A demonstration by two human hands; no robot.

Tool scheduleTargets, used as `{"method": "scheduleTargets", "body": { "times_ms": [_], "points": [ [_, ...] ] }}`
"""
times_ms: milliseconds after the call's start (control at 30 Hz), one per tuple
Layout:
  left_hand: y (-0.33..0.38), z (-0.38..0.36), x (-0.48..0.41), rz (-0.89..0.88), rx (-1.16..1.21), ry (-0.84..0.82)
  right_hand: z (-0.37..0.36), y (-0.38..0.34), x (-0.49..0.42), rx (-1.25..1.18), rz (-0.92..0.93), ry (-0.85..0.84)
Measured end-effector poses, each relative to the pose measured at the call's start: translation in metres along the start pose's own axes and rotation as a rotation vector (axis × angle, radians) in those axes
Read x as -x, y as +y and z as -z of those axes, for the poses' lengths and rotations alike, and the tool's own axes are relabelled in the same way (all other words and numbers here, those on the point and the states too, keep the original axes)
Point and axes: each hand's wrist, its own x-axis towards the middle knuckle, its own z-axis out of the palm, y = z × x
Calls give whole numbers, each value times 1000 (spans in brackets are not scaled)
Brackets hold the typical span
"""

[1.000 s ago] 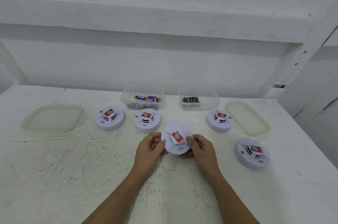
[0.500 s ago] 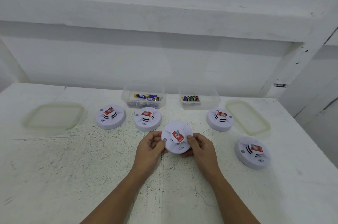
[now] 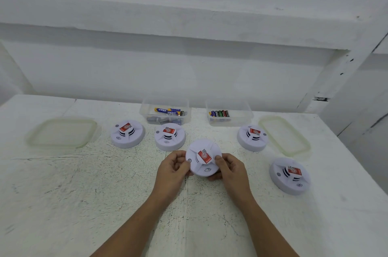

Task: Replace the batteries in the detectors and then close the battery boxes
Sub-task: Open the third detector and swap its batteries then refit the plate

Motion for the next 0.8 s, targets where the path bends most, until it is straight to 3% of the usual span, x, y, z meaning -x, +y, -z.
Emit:
{"method": "scheduleTargets", "body": {
  "times_ms": [800],
  "points": [
    [-2, 1, -1, -18, -49, 7, -1, -5, 3, 14, 2, -4]
  ]
}}
